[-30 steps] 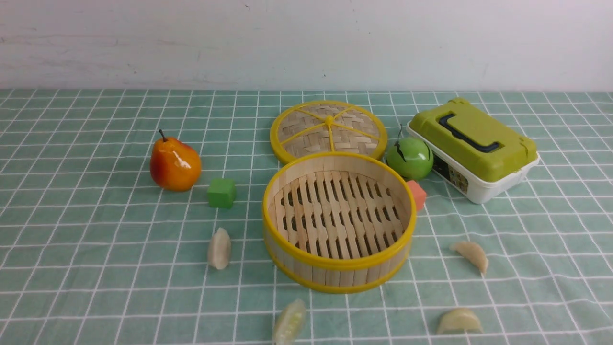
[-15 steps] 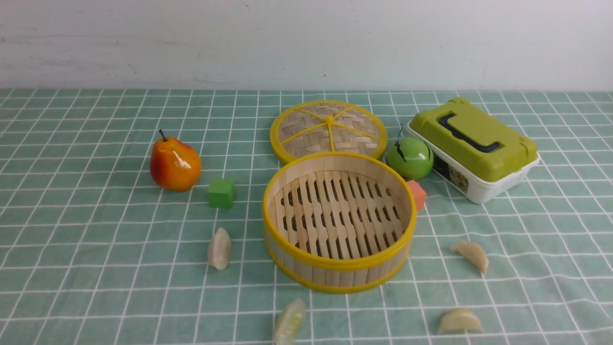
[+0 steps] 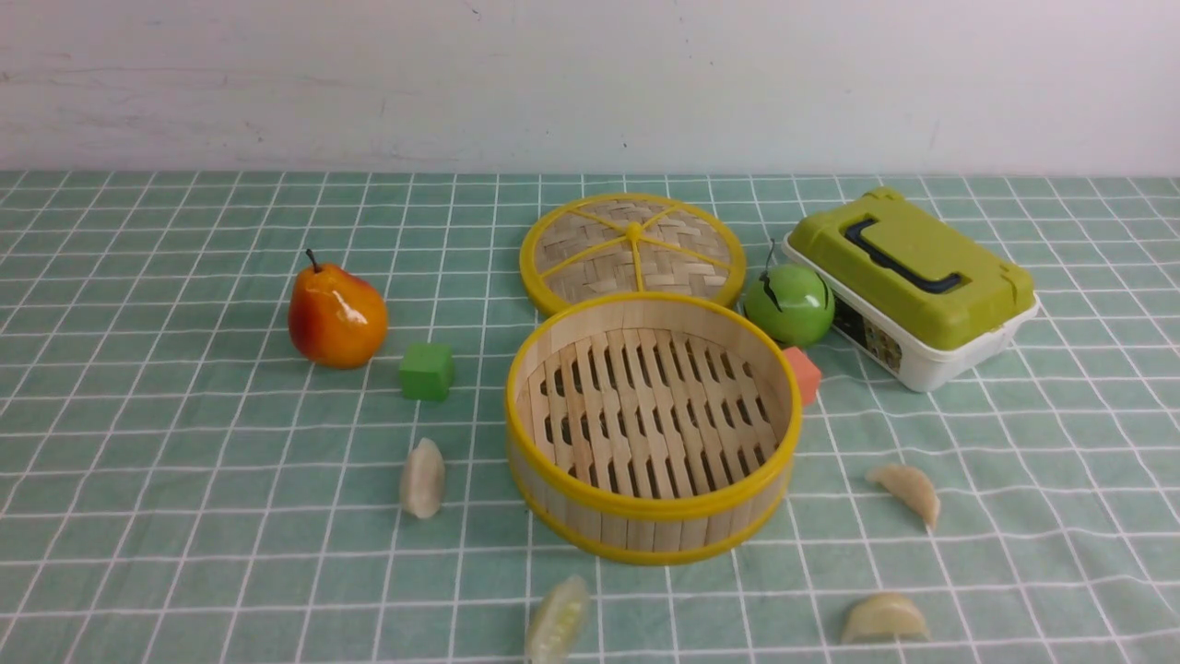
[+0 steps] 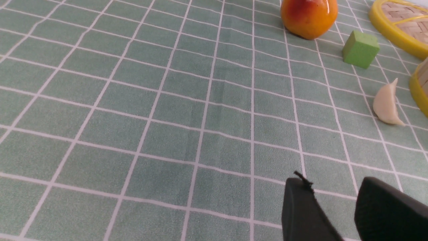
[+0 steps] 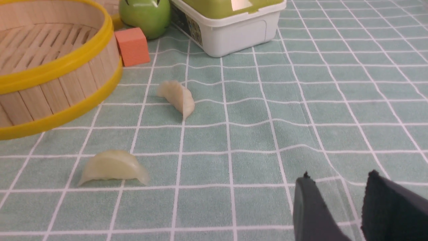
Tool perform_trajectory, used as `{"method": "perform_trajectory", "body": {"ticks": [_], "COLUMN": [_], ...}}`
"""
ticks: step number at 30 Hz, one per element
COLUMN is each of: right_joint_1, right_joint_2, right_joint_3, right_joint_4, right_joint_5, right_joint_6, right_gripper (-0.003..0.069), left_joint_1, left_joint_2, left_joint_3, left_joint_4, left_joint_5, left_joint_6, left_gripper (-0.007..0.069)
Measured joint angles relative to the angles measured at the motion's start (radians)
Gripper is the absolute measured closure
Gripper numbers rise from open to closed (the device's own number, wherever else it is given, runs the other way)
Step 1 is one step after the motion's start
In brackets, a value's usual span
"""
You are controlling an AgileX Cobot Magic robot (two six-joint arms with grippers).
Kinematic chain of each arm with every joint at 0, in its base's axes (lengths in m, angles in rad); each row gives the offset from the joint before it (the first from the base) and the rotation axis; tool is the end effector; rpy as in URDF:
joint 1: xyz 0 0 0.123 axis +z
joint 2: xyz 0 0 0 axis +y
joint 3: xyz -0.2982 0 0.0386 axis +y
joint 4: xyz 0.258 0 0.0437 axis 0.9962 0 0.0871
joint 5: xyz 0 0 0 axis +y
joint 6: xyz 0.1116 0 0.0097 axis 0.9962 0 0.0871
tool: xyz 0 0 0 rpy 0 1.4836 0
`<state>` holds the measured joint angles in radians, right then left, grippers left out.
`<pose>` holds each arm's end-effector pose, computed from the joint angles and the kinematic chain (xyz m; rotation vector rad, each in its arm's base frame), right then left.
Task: Put the dumplings into the steamer on the table with the blue tablecloth.
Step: 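Reach for and grasp a dumpling on the table with the left gripper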
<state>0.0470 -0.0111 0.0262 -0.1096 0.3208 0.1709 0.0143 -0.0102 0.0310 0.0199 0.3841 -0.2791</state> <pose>0.0687 -0.0006 0.1707 0.0425 1.8173 0.0493 0.0667 0.0018 0.1618 -0.2643 1.8731 -0.1612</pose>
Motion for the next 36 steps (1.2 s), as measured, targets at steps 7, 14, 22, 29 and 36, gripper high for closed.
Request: {"method": "perform_trajectory", "body": {"ticks": [7,14,22,29,36], "right_joint_1": [0.000,0.000,0.000,0.000,0.000], "right_joint_2": [0.000,0.000,0.000,0.000,0.087], "right_joint_3": [0.001,0.001,0.001,0.001,-0.195], "right_joint_4": [-0.002,0.193,0.659,0.633,0.591], "right_joint_5": [-0.117,-0.133,-0.135,-0.098,0.067], "right_joint_6": [0.001,0.167,0.598,0.513,0.110], "right_gripper": [0.0419,0.0419,0.0419,0.0419,0.0477], "left_joint_1": [0.000,0.000,0.000,0.000,0.000], "left_joint_2": [0.000,0.000,0.000,0.000,0.081], "left_joint_3": [0.000,0.000,0.000,-0.018,-0.301], "left_joint_4": [0.013,-0.495,-0.939,-0.950,-0.859], "left_joint_5": [-0.003,-0.150,-0.177,-0.100,0.039], "left_joint_6": [0.000,-0.369,-0.632,-0.525,0.008], "left_gripper": [0.0387,0.0387,0.0387,0.0387,0.0431]}}
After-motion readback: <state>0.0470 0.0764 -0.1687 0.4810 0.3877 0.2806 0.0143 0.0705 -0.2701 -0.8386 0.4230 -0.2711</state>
